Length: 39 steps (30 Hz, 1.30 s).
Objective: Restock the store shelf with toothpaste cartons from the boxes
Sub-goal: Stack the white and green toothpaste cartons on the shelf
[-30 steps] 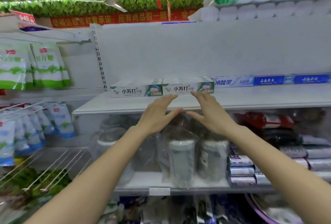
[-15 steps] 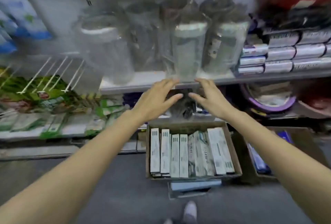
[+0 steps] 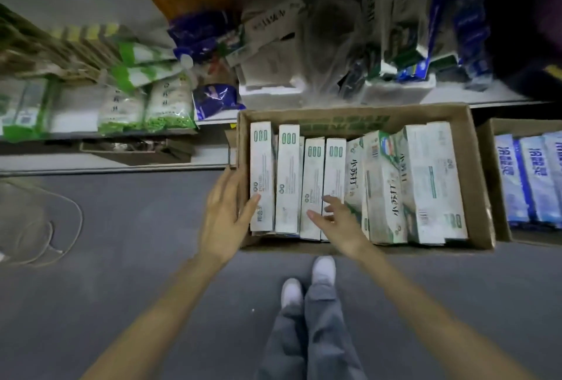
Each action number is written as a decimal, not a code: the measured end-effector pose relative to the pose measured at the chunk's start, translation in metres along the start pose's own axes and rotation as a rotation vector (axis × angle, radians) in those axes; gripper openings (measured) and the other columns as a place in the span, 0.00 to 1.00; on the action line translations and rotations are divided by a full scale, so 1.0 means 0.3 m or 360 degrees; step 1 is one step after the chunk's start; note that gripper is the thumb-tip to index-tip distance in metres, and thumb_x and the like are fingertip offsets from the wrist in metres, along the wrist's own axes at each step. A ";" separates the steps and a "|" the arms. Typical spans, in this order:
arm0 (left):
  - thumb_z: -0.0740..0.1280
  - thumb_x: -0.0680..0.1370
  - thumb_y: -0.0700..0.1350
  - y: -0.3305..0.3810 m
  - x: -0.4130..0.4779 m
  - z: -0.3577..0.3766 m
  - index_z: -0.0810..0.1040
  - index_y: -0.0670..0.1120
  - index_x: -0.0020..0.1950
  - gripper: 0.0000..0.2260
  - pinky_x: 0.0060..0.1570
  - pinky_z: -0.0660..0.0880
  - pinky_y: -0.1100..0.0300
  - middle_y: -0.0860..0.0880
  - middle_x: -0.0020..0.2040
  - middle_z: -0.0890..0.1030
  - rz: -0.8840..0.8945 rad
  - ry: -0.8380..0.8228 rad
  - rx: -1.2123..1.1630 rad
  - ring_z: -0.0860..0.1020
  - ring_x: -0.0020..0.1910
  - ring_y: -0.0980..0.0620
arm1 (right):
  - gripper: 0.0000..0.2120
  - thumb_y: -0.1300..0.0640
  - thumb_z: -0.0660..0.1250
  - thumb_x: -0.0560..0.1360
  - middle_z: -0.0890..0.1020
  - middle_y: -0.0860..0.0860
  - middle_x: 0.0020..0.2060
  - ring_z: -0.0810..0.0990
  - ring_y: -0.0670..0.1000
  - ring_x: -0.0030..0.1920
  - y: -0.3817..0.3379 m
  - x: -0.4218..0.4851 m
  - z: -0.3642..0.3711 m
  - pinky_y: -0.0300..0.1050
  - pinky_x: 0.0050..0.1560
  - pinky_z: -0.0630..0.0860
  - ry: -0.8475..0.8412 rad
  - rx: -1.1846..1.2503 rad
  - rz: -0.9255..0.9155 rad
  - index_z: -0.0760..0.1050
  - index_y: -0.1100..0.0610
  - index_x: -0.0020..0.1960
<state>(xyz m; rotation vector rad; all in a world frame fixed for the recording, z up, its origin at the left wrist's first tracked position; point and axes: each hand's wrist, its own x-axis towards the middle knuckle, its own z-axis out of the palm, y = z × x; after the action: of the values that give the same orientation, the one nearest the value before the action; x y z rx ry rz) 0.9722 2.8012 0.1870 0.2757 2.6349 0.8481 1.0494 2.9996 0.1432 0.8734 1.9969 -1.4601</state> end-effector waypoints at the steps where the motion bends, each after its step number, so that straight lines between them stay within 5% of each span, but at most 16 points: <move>1: 0.60 0.80 0.56 -0.036 0.009 0.029 0.58 0.53 0.77 0.27 0.73 0.53 0.57 0.49 0.78 0.58 -0.0030 0.0014 -0.0028 0.55 0.77 0.51 | 0.29 0.48 0.64 0.77 0.68 0.55 0.68 0.71 0.52 0.66 0.018 0.035 0.035 0.40 0.59 0.67 -0.0016 0.0050 0.0012 0.61 0.56 0.74; 5: 0.59 0.80 0.56 -0.112 0.054 0.106 0.54 0.55 0.78 0.28 0.74 0.56 0.54 0.51 0.78 0.56 -0.0202 0.0026 -0.0218 0.55 0.77 0.54 | 0.24 0.48 0.62 0.79 0.72 0.51 0.64 0.71 0.48 0.61 0.018 0.148 0.119 0.40 0.59 0.67 -0.0017 0.0246 0.0029 0.65 0.56 0.72; 8: 0.59 0.80 0.54 -0.145 0.081 0.149 0.52 0.56 0.78 0.28 0.73 0.60 0.55 0.52 0.77 0.60 -0.0239 0.0071 -0.0330 0.60 0.75 0.55 | 0.19 0.44 0.62 0.77 0.77 0.51 0.60 0.75 0.50 0.61 -0.008 0.200 0.174 0.50 0.66 0.70 -0.0007 0.0332 -0.0060 0.73 0.51 0.65; 12: 0.55 0.81 0.57 -0.173 0.079 0.201 0.50 0.59 0.78 0.26 0.57 0.58 0.83 0.56 0.75 0.62 -0.0238 0.0085 -0.0453 0.61 0.66 0.74 | 0.31 0.42 0.61 0.77 0.66 0.50 0.70 0.64 0.49 0.70 -0.001 0.219 0.246 0.51 0.73 0.61 0.0128 0.0076 -0.0203 0.59 0.51 0.76; 14: 0.53 0.80 0.58 -0.186 0.080 0.220 0.50 0.60 0.78 0.27 0.59 0.61 0.79 0.56 0.75 0.63 -0.0249 0.0109 -0.0534 0.63 0.65 0.74 | 0.30 0.44 0.60 0.78 0.64 0.50 0.71 0.61 0.50 0.72 0.008 0.223 0.265 0.51 0.74 0.60 0.0179 0.0015 -0.0233 0.56 0.50 0.77; 19: 0.54 0.79 0.59 -0.188 0.083 0.237 0.50 0.66 0.76 0.26 0.67 0.71 0.52 0.59 0.73 0.65 -0.0256 0.0120 -0.0765 0.69 0.68 0.63 | 0.27 0.47 0.60 0.79 0.65 0.49 0.72 0.61 0.47 0.72 0.014 0.230 0.264 0.45 0.73 0.59 0.0168 0.0154 -0.0241 0.58 0.48 0.76; 23: 0.55 0.79 0.59 -0.181 0.083 0.238 0.51 0.66 0.76 0.26 0.67 0.71 0.50 0.59 0.73 0.66 -0.0260 0.0118 -0.0833 0.68 0.69 0.61 | 0.27 0.47 0.60 0.79 0.63 0.48 0.72 0.57 0.47 0.73 0.013 0.222 0.264 0.41 0.72 0.54 0.0149 0.0222 -0.0194 0.58 0.45 0.76; 28: 0.54 0.78 0.60 -0.174 0.081 0.234 0.50 0.73 0.72 0.24 0.67 0.71 0.47 0.60 0.73 0.66 -0.0260 0.0119 -0.0821 0.69 0.69 0.59 | 0.26 0.48 0.61 0.79 0.64 0.47 0.62 0.67 0.46 0.64 0.002 0.206 0.259 0.45 0.72 0.60 0.0127 0.0355 -0.0142 0.57 0.41 0.75; 33: 0.54 0.78 0.61 -0.170 0.082 0.231 0.50 0.80 0.66 0.22 0.66 0.72 0.48 0.60 0.73 0.66 -0.0298 0.0121 -0.0865 0.69 0.69 0.59 | 0.26 0.50 0.62 0.79 0.70 0.46 0.68 0.70 0.45 0.67 0.014 0.204 0.252 0.45 0.70 0.66 0.0004 0.0614 -0.0134 0.60 0.39 0.74; 37: 0.54 0.79 0.62 -0.171 0.078 0.222 0.49 0.71 0.73 0.24 0.67 0.69 0.56 0.63 0.72 0.62 -0.0283 0.0083 -0.0838 0.67 0.68 0.64 | 0.25 0.57 0.66 0.77 0.79 0.52 0.59 0.79 0.48 0.58 -0.004 0.190 0.211 0.38 0.49 0.78 -0.0014 0.0870 -0.0057 0.66 0.46 0.73; 39: 0.56 0.80 0.59 -0.167 0.069 0.205 0.50 0.64 0.76 0.26 0.66 0.66 0.62 0.63 0.70 0.61 -0.0299 0.0050 -0.0798 0.65 0.66 0.67 | 0.24 0.57 0.67 0.77 0.81 0.53 0.57 0.81 0.49 0.56 -0.020 0.167 0.196 0.44 0.51 0.79 -0.0016 0.1030 -0.0004 0.68 0.48 0.71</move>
<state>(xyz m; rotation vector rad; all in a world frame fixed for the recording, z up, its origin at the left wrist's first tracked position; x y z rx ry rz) 0.9737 2.7991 0.1052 -0.1155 2.3249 1.4036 1.0136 2.9519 0.0935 1.1044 1.5155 -2.1504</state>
